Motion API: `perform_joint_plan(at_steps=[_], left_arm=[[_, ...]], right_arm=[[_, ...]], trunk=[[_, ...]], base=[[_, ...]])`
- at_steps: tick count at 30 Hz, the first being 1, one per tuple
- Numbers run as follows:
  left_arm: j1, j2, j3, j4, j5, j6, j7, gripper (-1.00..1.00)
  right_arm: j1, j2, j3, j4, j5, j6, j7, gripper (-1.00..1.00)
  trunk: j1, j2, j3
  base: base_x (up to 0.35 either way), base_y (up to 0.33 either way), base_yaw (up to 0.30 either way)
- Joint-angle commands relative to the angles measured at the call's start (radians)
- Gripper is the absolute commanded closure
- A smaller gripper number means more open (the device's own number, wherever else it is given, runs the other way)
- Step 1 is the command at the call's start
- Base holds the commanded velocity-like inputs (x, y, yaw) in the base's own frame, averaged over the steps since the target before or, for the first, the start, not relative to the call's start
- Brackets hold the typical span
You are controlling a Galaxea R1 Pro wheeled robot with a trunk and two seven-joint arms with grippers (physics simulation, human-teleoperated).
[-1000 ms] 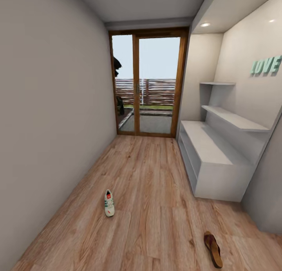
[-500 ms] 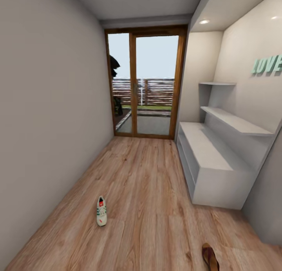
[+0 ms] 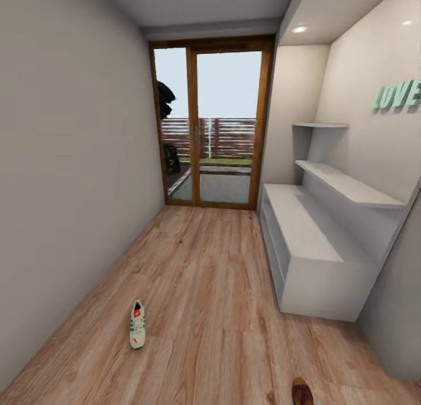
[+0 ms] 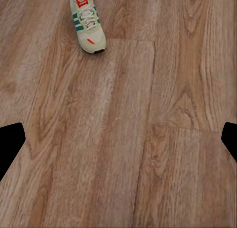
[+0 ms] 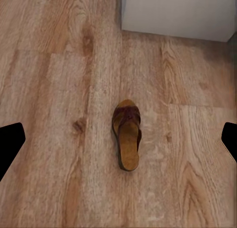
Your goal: Pick up the two gym shoes and the two sandals from the corridor floor and place them onto the hallstand (shoe rack) in the corridor, making sure they are on the rack and not on the floor. Arrange them so the two gym shoes are next to each other and the two sandals are next to each other.
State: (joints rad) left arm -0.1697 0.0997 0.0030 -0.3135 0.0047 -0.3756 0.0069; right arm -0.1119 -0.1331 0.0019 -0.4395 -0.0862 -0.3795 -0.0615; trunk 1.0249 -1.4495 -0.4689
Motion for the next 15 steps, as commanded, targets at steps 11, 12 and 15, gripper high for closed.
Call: perform_joint_plan(at_steps=[11,12,15], left_arm=[[-0.001,0.0,0.0,0.001,0.001,-0.003,0.001,-1.0],[-0.001,0.0,0.0,0.001,0.001,-0.003,0.001,-1.0],[-0.001,0.0,0.0,0.001,0.001,-0.003,0.001,-1.0]], right_arm=[[-0.001,0.0,0.002,0.001,-0.009,-0.004,0.0,-1.0],[-0.001,0.0,0.002,0.001,-0.009,-0.003,0.0,-1.0],[-0.001,0.0,0.002,0.001,-0.009,-0.004,0.0,-1.0]], trunk=[[0.0,0.0,-0.001],[0.0,0.0,-0.001],[0.0,0.0,-0.001]], base=[[0.03,-0.27,0.0],[0.006,-0.274,0.0],[0.004,-0.274,0.0]])
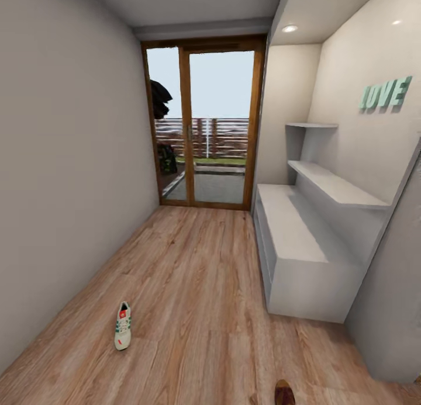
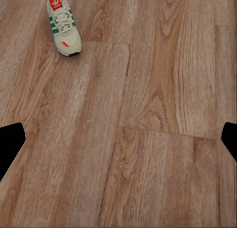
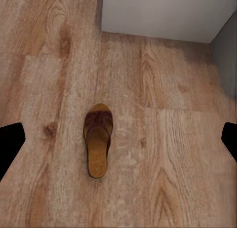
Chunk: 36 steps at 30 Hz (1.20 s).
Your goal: Pick up the two gym shoes and the two sandals from the corridor floor and place them onto the hallstand (shoe rack) in the corridor, making sure they are on the rack and not on the floor. Arrange them so the two gym shoes are next to each other and the two sandals are next to each other.
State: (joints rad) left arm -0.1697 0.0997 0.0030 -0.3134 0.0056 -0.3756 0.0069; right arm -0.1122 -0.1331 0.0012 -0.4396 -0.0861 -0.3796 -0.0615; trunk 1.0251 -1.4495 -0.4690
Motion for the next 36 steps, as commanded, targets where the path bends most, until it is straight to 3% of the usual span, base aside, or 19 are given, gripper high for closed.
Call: perform_joint_plan(at_steps=[1,20,36], left_arm=[[-0.001,0.0,0.0,0.001,0.0,-0.003,0.001,-1.0],[-0.001,0.001,0.002,0.001,0.001,-0.003,0.001,-1.0],[-0.001,0.002,0.008,0.001,0.001,-0.003,0.001,-1.0]], right_arm=[[-0.001,0.0,0.003,0.001,-0.009,-0.004,0.0,-1.0],[0.0,0.0,0.002,0.001,-0.009,-0.003,0.0,-1.0],[-0.001,0.0,0.003,0.001,-0.009,-0.004,0.0,-1.0]], trunk=[[0.0,-0.001,-0.001],[0.0,-0.001,-0.001],[0.0,-0.001,-0.001]], base=[[0.003,-0.274,0.0],[0.005,-0.275,0.0],[0.096,-0.274,0.0]])
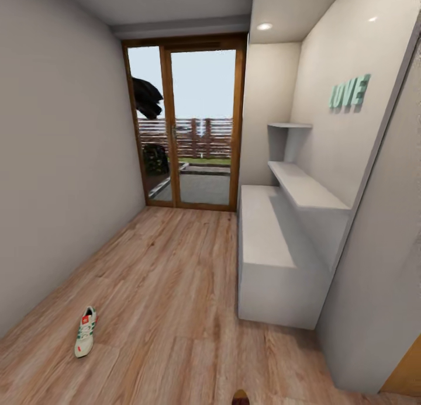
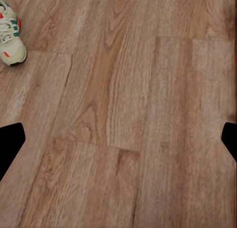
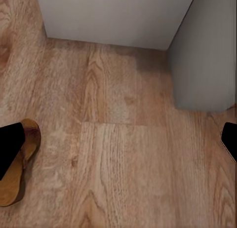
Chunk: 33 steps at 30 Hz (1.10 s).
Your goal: Pick up the two gym shoes and the two sandals from the corridor floor and place them onto the hallstand (shoe rack) in the corridor, making sure they are on the rack and not on the floor. Arrange them so the two gym shoes are next to each other and the two sandals are next to each other.
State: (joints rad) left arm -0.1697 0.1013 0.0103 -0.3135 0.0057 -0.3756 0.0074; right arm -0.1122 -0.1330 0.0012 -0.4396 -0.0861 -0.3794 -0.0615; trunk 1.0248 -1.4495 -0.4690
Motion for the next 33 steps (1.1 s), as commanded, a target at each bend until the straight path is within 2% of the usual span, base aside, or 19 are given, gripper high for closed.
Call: perform_joint_plan(at_steps=[1,8,17,33], left_arm=[[-0.001,0.0,0.004,0.001,0.0,-0.003,0.001,-1.0],[0.0,0.0,0.026,0.001,0.0,-0.004,0.0,-1.0],[0.001,0.0,0.028,0.001,0.0,-0.005,0.0,-1.0],[0.001,0.0,0.028,0.001,0.0,-0.006,0.0,-1.0]], right_arm=[[0.0,0.0,0.003,0.001,-0.009,-0.003,0.0,-1.0],[-0.001,0.0,0.003,0.001,-0.009,-0.004,0.0,-1.0],[-0.001,0.0,0.002,0.001,-0.01,-0.004,0.0,-1.0],[-0.001,0.0,0.002,-0.002,-0.012,-0.004,0.002,-1.0]], trunk=[[0.0,-0.001,-0.001],[0.0,-0.001,-0.001],[0.0,-0.001,-0.001],[0.0,-0.001,-0.001]], base=[[0.138,-0.27,0.0],[0.149,-0.266,0.0],[0.095,-0.267,0.0],[0.005,-0.275,0.0]])
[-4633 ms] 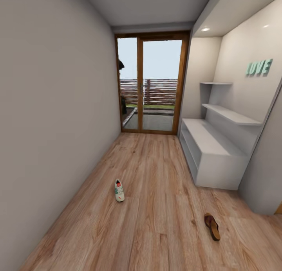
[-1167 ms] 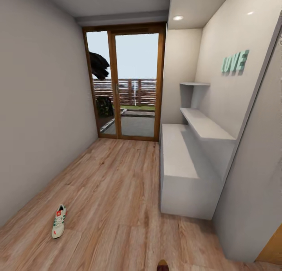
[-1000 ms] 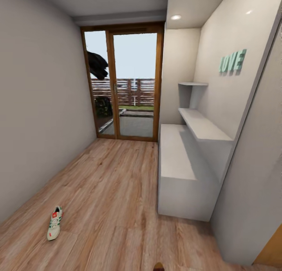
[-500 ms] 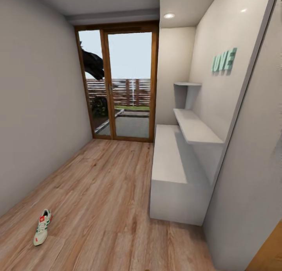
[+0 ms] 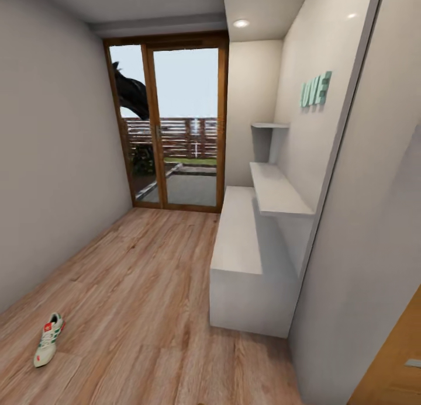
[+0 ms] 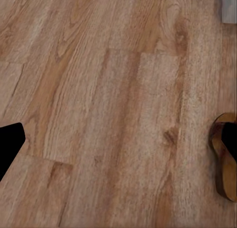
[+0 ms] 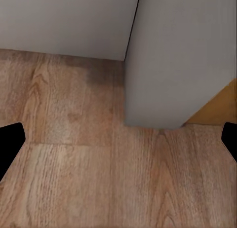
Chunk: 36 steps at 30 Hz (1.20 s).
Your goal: Pick up the two gym shoes and the two sandals from the corridor floor and place them onto the hallstand (shoe rack) in the corridor, making sure they are on the rack and not on the floor. Arrange them so the two gym shoes are next to each other and the two sandals are next to each other.
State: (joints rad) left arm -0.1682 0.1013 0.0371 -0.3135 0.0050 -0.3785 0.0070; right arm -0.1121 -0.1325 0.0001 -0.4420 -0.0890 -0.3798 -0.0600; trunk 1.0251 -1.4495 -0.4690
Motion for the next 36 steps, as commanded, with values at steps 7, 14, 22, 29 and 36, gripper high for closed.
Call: perform_joint_plan(at_steps=[7,14,22,29,36], left_arm=[[-0.001,-0.001,0.002,0.001,0.0,-0.006,0.001,-1.0],[-0.001,0.0,0.003,0.001,0.0,-0.006,0.001,-1.0],[-0.001,0.0,0.003,0.001,0.001,-0.006,0.001,-1.0],[-0.001,0.0,0.003,0.001,0.001,-0.006,0.001,-1.0],[-0.001,0.0,0.003,0.001,0.001,-0.005,0.001,-1.0]], right_arm=[[-0.001,0.0,0.003,0.0,-0.01,-0.004,0.0,-1.0],[-0.001,0.0,0.003,0.0,-0.011,-0.004,0.0,-1.0],[-0.001,0.0,0.003,0.001,-0.01,-0.004,0.0,-1.0],[0.0,0.0,0.003,0.002,-0.01,-0.004,0.0,-1.0],[-0.001,0.0,0.003,0.002,-0.011,-0.004,0.0,-1.0]], trunk=[[0.0,-0.001,-0.001],[0.0,-0.001,-0.001],[0.0,-0.001,-0.001],[0.0,-0.001,-0.001],[0.0,-0.001,-0.001]], base=[[-0.038,-0.275,0.049],[-0.13,-0.253,0.216],[-0.081,-0.087,0.252],[-0.005,-0.005,0.078],[-0.001,-0.001,0.016]])
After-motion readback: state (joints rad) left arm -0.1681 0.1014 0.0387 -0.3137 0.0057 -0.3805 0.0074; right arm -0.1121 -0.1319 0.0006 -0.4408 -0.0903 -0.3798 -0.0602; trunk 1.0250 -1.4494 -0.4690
